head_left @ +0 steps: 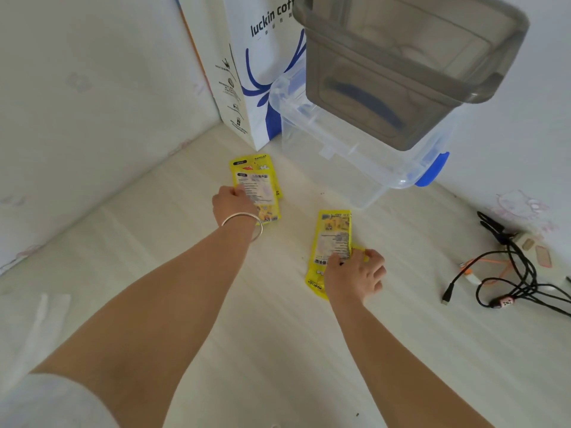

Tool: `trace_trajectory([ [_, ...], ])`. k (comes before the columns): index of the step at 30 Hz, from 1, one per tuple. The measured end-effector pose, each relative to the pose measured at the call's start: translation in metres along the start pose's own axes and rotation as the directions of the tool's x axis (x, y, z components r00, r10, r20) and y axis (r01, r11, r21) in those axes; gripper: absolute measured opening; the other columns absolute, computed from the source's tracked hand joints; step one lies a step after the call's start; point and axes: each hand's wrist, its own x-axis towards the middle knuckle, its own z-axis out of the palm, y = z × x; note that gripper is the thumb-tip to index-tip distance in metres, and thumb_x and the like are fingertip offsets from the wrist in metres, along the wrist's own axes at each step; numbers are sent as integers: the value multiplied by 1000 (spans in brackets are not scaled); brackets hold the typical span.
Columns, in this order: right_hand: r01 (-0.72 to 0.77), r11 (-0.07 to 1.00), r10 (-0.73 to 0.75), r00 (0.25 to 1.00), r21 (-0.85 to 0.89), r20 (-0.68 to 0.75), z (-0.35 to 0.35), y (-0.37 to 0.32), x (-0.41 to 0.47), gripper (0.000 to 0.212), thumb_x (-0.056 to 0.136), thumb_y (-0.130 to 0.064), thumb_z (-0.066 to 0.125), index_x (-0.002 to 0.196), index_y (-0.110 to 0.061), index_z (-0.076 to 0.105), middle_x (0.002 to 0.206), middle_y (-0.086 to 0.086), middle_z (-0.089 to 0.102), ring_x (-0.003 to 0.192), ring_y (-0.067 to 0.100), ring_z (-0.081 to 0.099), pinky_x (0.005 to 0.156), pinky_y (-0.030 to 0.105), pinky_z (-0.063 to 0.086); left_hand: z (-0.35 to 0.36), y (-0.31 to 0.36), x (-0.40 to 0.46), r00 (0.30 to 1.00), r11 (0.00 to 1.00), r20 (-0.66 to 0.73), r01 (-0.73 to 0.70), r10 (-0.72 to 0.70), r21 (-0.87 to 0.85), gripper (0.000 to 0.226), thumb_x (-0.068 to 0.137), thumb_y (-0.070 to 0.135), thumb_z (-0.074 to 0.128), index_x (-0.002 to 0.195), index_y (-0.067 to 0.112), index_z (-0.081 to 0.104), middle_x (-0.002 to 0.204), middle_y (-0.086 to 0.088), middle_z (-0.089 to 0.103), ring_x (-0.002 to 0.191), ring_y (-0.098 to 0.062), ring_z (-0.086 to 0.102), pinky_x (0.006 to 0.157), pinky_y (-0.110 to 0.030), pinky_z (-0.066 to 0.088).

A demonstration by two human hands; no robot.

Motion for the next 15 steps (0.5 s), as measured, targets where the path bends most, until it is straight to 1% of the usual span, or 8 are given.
trace_trajectory([
  [3, 54, 999, -54, 998, -3, -11, 5, -5, 5, 38, 87, -28, 52, 120, -10, 53, 141, 7, 26, 126, 33, 26, 98, 40, 32, 7, 0, 14, 999, 998, -16, -41, 42, 46, 37, 99, 22, 38, 121, -2, 55, 132, -24, 45, 116, -34, 50, 96, -28, 30],
  [5, 91, 996, -90, 996, 21, -25, 7, -9, 10, 38, 87, -26, 54, 121, -9, 54, 141, 9, 27, 122, 35, 29, 97, 38, 34, 13, -2, 23, 998, 995, -13, -65, 66, 71, 37, 98, 21, 39, 119, -3, 56, 131, -25, 46, 117, -32, 49, 98, -27, 30],
  [7, 125, 990, -124, 992, 62, -30, 8, -10, 15, 37, 87, -25, 55, 120, -8, 55, 139, 9, 29, 120, 33, 31, 91, 31, 34, 20, -3, 28, 993, 990, -4, -113, 114, 87, 37, 94, 25, 48, 118, -2, 55, 132, -24, 43, 120, -31, 46, 100, -28, 29],
  [8, 139, 987, -137, 990, 87, -26, 8, -11, 17, 36, 87, -24, 56, 119, -8, 56, 139, 9, 30, 120, 32, 32, 86, 27, 33, 23, -2, 28, 990, 986, 12, -140, 140, 88, 42, 89, 29, 57, 119, 0, 53, 134, -21, 41, 122, -32, 45, 102, -30, 30],
  [10, 174, 976, -174, 985, 132, -13, 7, -12, 21, 35, 86, -22, 58, 117, -8, 57, 137, 8, 33, 121, 29, 36, 85, 25, 33, 27, -1, 28, 980, 967, 64, -197, 189, 160, 67, 75, 37, 72, 128, 6, 45, 139, -16, 36, 126, -32, 39, 106, -33, 30],
  [12, 209, 960, -215, 977, 188, 12, 5, -14, 24, 34, 84, -19, 61, 116, -9, 57, 134, 6, 35, 119, 26, 44, 89, 27, 39, 31, 3, 27, 968, 914, 130, -244, 213, 324, 98, 65, 45, 79, 142, 14, 27, 144, -13, 31, 131, -31, 33, 108, -34, 29],
  [13, 219, 951, -230, 973, 217, 26, 2, -16, 26, 35, 83, -18, 63, 117, -10, 57, 133, 5, 36, 116, 25, 49, 89, 28, 42, 32, 5, 28, 967, 890, 153, -249, 204, 382, 109, 63, 47, 80, 147, 17, 17, 146, -13, 29, 131, -32, 33, 108, -35, 30],
  [15, 213, 945, -239, 968, 250, 78, -5, -21, 30, 37, 83, -14, 63, 119, -14, 55, 132, 3, 37, 106, 21, 53, 83, 25, 42, 34, 9, 35, 970, 895, 179, -223, 164, 387, 120, 63, 43, 81, 150, 17, 3, 143, -15, 30, 127, -34, 39, 107, -39, 34],
])
